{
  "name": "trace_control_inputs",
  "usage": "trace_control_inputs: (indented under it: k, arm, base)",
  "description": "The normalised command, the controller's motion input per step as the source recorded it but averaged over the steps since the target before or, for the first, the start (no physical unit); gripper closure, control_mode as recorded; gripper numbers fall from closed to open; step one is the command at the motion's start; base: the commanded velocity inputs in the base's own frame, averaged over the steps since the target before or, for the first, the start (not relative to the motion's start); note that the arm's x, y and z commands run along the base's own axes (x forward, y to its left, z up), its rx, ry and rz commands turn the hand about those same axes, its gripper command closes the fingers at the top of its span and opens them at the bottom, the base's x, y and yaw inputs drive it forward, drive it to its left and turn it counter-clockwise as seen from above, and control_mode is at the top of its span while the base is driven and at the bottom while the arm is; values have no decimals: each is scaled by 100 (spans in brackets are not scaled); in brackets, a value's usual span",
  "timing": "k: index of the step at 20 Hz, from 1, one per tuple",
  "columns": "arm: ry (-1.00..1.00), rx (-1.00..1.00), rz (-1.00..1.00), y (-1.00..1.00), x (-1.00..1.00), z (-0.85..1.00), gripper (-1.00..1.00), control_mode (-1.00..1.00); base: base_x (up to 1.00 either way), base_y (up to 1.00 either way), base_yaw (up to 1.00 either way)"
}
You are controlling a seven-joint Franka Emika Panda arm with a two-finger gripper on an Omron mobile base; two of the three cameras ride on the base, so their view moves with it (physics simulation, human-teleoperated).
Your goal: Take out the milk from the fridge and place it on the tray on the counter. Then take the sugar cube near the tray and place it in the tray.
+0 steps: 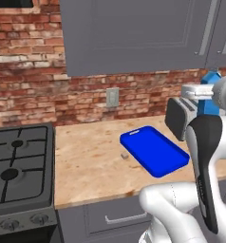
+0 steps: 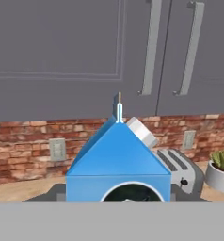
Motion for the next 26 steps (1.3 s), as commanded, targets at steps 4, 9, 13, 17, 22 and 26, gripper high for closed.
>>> trace_control_inputs:
  k: [4, 9, 13, 17, 22, 26]
  arm:
    - [0, 0, 0, 0, 0, 0, 100, 100]
    - [0, 0, 15, 0, 0, -38, 100, -100]
    - [0, 0, 24, 0, 9, -75, 100, -100]
    - [0, -2, 25, -1, 16, -67, 100, -100]
    - [2, 1, 24, -6, 56, -45, 100, -100]
    - [4, 2, 33, -2, 66, -39, 100, -100]
  base:
    - [22, 0, -2]
    - [1, 0, 1]
    - [0, 0, 0]
    - [0, 0, 0]
    - [0, 0, 0]
    - [0, 0, 0]
